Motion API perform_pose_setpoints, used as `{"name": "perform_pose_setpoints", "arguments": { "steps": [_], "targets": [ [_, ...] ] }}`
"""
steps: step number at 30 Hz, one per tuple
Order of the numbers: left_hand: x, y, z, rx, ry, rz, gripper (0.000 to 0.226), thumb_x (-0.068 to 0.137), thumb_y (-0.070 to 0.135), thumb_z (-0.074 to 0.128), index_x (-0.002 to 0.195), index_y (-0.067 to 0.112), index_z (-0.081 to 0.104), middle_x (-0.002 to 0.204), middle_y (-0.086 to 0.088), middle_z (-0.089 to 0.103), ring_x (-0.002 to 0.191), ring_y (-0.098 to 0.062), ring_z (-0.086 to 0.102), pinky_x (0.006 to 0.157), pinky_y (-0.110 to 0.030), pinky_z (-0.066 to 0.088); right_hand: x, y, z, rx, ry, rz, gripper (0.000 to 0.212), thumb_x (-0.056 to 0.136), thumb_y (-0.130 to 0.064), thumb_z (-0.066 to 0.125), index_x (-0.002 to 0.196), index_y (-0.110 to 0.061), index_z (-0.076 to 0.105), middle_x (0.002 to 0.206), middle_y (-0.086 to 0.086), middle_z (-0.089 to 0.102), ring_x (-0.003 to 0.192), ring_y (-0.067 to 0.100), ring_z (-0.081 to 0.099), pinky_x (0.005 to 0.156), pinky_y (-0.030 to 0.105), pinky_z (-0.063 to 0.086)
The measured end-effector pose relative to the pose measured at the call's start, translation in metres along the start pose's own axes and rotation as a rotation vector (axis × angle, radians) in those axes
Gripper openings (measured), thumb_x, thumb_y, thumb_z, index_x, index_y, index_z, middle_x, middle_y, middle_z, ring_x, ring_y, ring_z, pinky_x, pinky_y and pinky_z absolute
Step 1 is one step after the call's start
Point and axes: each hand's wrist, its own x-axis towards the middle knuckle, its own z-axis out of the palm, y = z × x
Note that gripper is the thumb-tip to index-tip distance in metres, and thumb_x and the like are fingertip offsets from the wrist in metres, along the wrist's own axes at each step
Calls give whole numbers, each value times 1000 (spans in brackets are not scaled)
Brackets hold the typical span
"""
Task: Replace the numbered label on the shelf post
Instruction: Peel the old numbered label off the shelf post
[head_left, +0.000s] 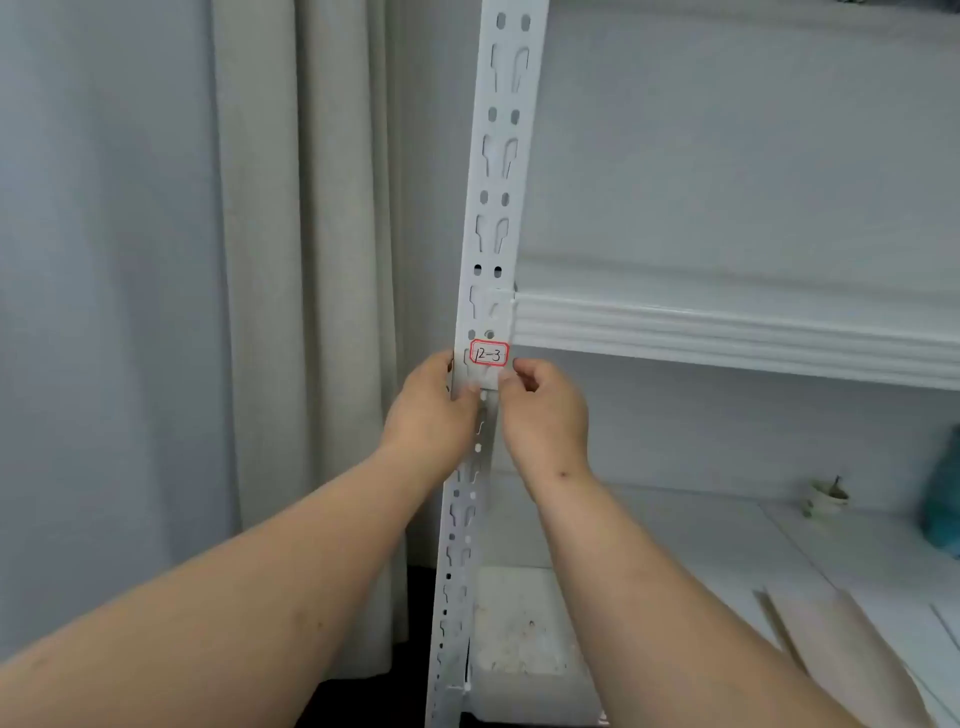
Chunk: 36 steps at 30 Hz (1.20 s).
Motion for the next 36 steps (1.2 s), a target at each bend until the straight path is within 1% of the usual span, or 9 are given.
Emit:
{"name": "perform_pose_setpoints", "arguments": {
  "steps": [3, 8, 10, 12, 15, 21, 28, 33, 36],
  "targets": [
    [6, -2, 5, -64, 37, -6, 29, 98, 21, 47, 125, 32, 53, 87, 23, 60, 77, 7, 56, 70, -20, 47, 5, 0, 9, 111, 74, -39, 20, 91, -27, 58, 106, -22, 69, 103, -1, 71, 93, 15, 65, 85, 33, 51],
    [19, -8, 13, -162, 101, -18, 14, 100, 27, 47, 111, 32, 53, 89, 22, 62, 67, 16, 57, 57, -5, 41, 12, 2, 23, 195, 178, -18, 3, 88, -29, 62, 88, -30, 65, 96, -2, 68, 85, 13, 64, 80, 33, 52],
    [20, -8, 16, -183, 131, -2, 13, 99, 27, 50, 110, 35, 50, 96, 19, 63, 73, 14, 59, 56, -4, 41, 11, 4, 26, 199, 213, -18, 3, 88, -28, 63, 86, -29, 65, 95, -3, 68, 84, 12, 63, 79, 32, 52],
    [21, -8, 20, -211, 164, 14, 16, 98, 26, 52, 110, 36, 49, 102, 17, 65, 82, 8, 62, 63, -8, 46, 10, 4, 28, 211, 240, -21, 4, 88, -27, 63, 84, -28, 66, 95, -3, 68, 82, 9, 63, 77, 28, 51],
    [20, -10, 24, -235, 188, 16, 21, 97, 26, 53, 116, 33, 52, 108, 14, 66, 93, -1, 63, 77, -23, 51, 8, 5, 28, 243, 256, -20, 8, 88, -25, 64, 81, -29, 64, 94, -4, 67, 80, 6, 62, 73, 22, 48],
    [19, -13, 27, -250, 190, 32, 26, 96, 26, 55, 119, 36, 50, 115, 14, 63, 98, -1, 62, 79, -19, 48, 10, 10, 27, 272, 270, -26, 8, 86, -26, 68, 79, -27, 64, 89, -3, 68, 80, 11, 64, 77, 28, 51],
    [22, -18, 33, -286, 223, 56, 25, 91, 37, 54, 115, 41, 49, 116, 10, 64, 99, -9, 64, 86, -42, 56, 9, 15, 27, 305, 308, -81, 4, 85, -21, 69, 83, -22, 66, 88, 0, 68, 78, 11, 63, 72, 23, 50],
    [22, -23, 36, -234, 246, 126, 40, 90, 27, 58, 128, 33, 45, 128, 10, 54, 116, -9, 55, 96, -37, 50, 9, 16, 31, 282, 328, -126, 5, 86, -19, 68, 87, -24, 69, 91, -2, 68, 76, 6, 64, 71, 19, 50],
    [21, -24, 34, -106, 386, 271, 56, 86, 15, 65, 135, 25, 39, 129, 7, 41, 122, -15, 47, 102, -35, 43, 10, 16, 31, 272, 350, -155, 7, 85, -19, 68, 84, -25, 68, 87, -2, 68, 76, 8, 64, 72, 22, 51]
  ]
}}
